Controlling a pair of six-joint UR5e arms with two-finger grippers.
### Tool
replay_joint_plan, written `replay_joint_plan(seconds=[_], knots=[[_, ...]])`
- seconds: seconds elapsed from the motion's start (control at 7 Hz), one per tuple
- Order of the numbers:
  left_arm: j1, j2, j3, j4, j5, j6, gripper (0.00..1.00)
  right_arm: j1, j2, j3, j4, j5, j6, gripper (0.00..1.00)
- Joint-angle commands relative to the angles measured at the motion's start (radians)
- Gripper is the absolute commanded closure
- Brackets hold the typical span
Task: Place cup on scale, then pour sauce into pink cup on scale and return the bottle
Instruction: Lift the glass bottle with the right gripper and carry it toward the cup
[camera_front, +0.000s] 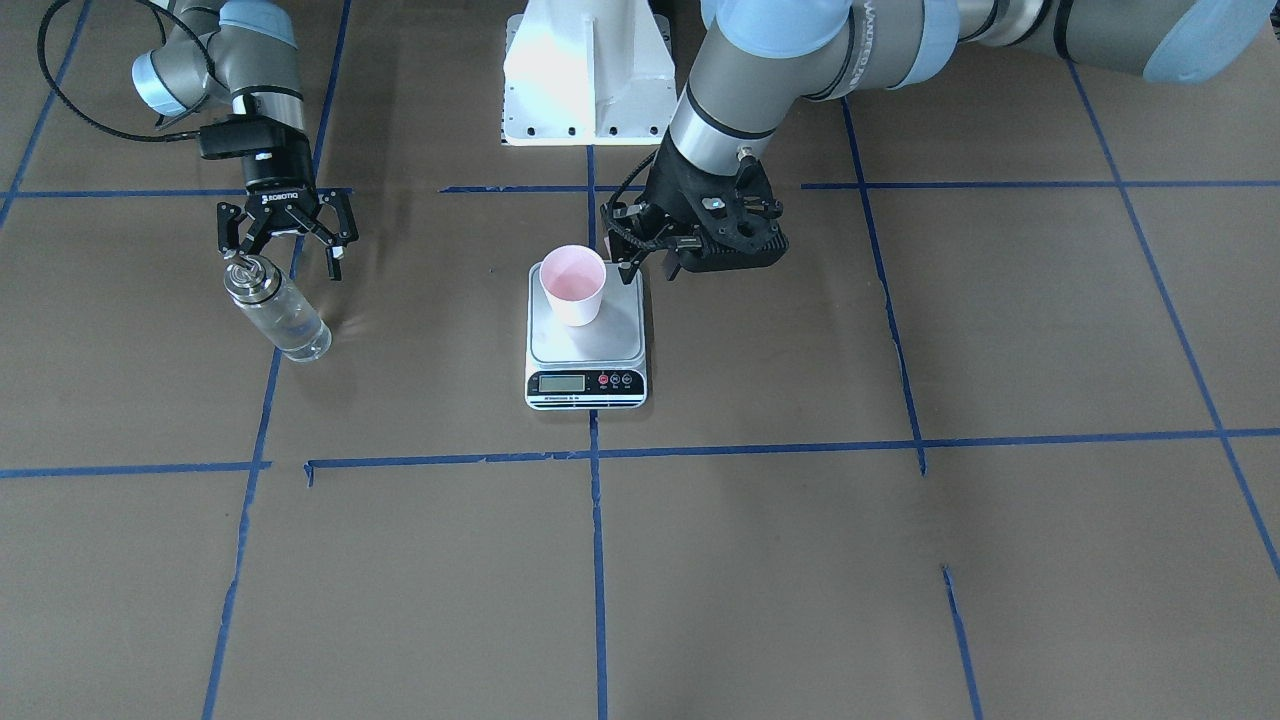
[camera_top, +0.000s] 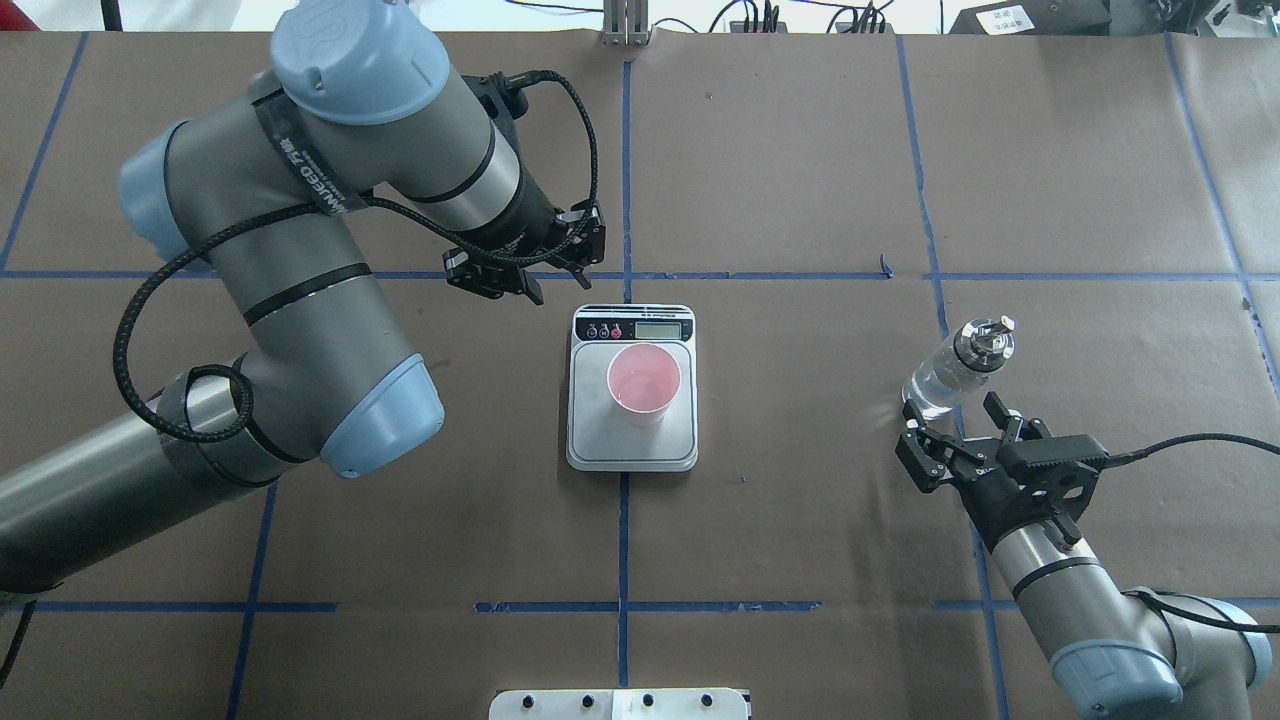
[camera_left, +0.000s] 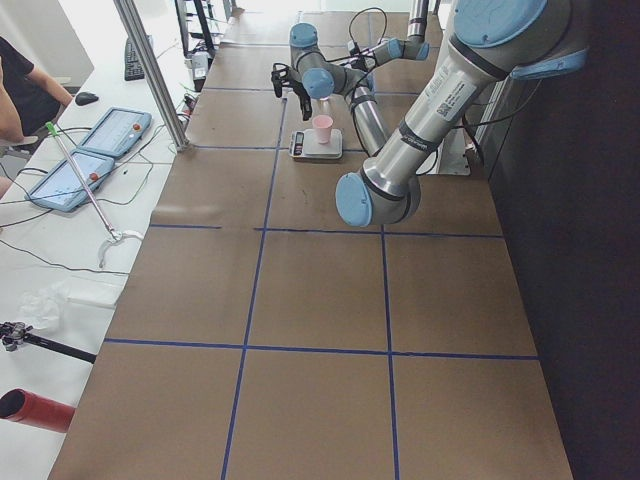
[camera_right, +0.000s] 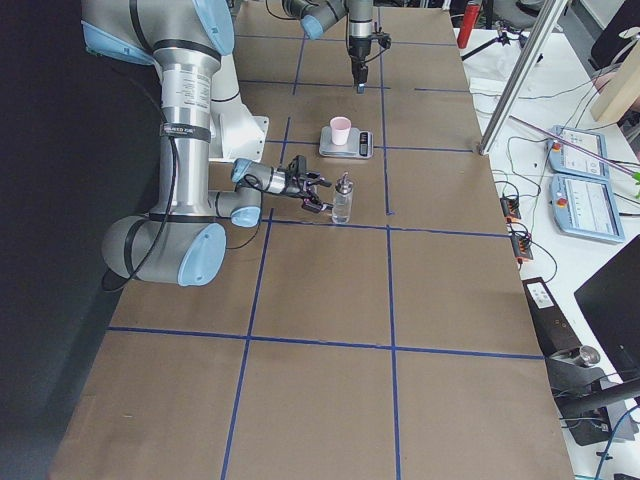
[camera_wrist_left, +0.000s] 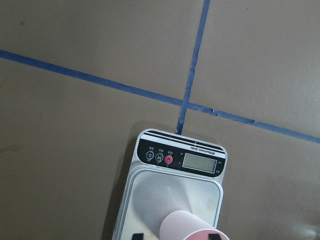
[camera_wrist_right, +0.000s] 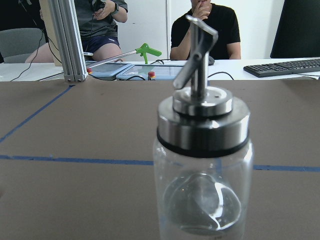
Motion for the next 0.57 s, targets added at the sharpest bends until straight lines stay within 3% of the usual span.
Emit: replay_joint_plan(seconds=[0.0, 0.43], knots=[[0.001, 0.0, 0.0, 0.0, 0.0, 0.0, 0.47, 0.012, -0.001, -0.015, 0.0, 0.0, -0.003, 0.0], [0.001, 0.0, -0.001, 0.0, 0.0, 0.0, 0.47, 0.057, 0.021, -0.023, -0.001, 0.008, -0.035, 0.0]])
